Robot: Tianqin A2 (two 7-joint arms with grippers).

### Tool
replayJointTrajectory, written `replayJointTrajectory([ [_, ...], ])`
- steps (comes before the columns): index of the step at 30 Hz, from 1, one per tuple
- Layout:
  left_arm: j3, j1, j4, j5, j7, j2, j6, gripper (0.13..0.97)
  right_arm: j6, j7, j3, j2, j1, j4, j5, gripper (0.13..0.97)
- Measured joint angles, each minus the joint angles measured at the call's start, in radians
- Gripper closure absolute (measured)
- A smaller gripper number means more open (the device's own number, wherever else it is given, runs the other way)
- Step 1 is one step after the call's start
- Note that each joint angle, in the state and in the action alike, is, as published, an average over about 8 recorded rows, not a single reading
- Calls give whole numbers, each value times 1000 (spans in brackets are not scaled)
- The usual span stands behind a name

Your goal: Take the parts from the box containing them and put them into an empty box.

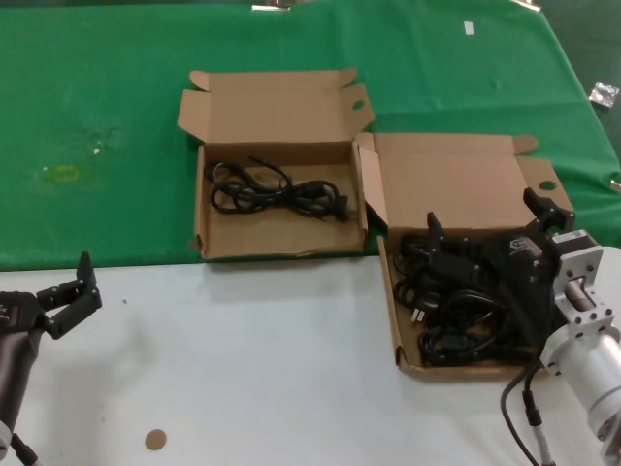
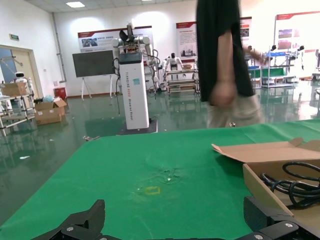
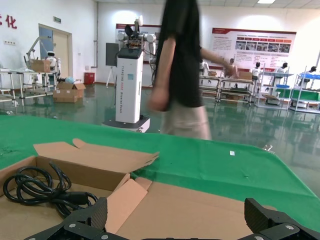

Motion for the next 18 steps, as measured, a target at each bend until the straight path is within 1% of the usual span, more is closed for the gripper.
replayJointTrajectory([
  [18,0,0,0,0,0,0,0,132,0,0,0,0,0,0,0,129],
])
